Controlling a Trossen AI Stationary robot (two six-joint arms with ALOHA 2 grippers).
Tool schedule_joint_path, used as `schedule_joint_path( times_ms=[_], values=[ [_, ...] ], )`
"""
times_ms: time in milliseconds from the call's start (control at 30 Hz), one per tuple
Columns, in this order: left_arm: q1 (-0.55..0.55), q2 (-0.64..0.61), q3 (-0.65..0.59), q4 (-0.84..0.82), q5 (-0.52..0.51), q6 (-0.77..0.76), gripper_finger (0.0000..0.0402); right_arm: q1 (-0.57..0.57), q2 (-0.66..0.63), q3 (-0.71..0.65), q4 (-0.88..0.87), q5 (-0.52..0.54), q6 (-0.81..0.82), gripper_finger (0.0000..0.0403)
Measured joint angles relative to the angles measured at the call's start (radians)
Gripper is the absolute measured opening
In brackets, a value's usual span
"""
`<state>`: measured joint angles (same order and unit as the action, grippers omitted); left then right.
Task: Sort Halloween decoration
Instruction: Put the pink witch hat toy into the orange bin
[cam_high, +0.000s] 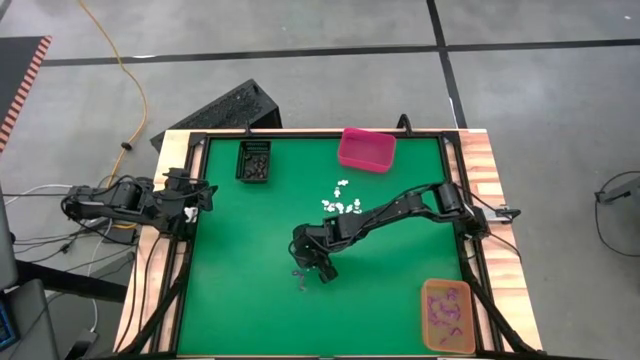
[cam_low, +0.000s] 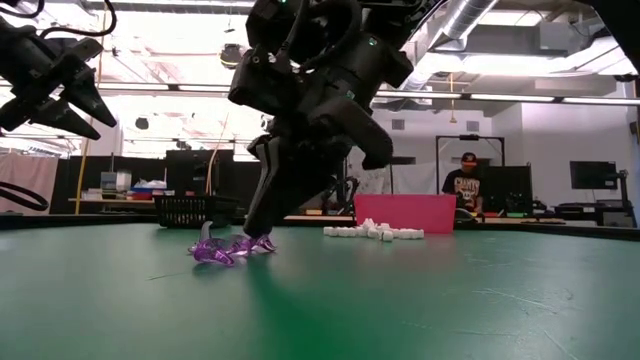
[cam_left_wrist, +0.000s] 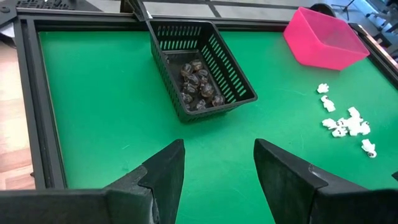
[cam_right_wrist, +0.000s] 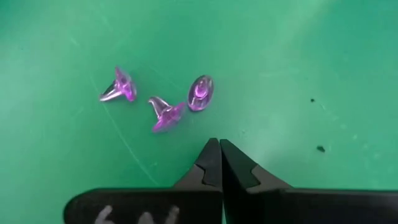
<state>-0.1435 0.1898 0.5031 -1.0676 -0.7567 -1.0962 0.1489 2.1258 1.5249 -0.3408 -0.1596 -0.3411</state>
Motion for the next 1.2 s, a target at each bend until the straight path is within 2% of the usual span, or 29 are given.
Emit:
schedule_joint_path(
  times_ms=[333,600,767,1067,1200],
  values=[
    [0.0,0.0,0.0,0.0,0.001,0.0,0.0183,-0.02,-0.096,-0.003,-0.135,0.003,0.241,0.0014],
    [0.0,0.0,0.0,0.0,0.001,0.0,0.0183,0.07,-0.275,-0.003,-0.506,-0.008,0.501,0.0014],
    [0.0,0.0,0.0,0.001,0.004,0.0,0.0183,0.21,-0.399,-0.041,-0.694,-0.022,0.74,0.0014],
    [0.0,0.0,0.0,0.003,0.009,0.0,0.0183,0.535,-0.646,-0.267,-0.692,-0.019,1.414,0.0016],
    [0.0,0.0,0.0,0.003,0.009,0.0,0.0183,0.673,-0.72,-0.335,-0.695,-0.007,1.659,0.0017]
  ],
)
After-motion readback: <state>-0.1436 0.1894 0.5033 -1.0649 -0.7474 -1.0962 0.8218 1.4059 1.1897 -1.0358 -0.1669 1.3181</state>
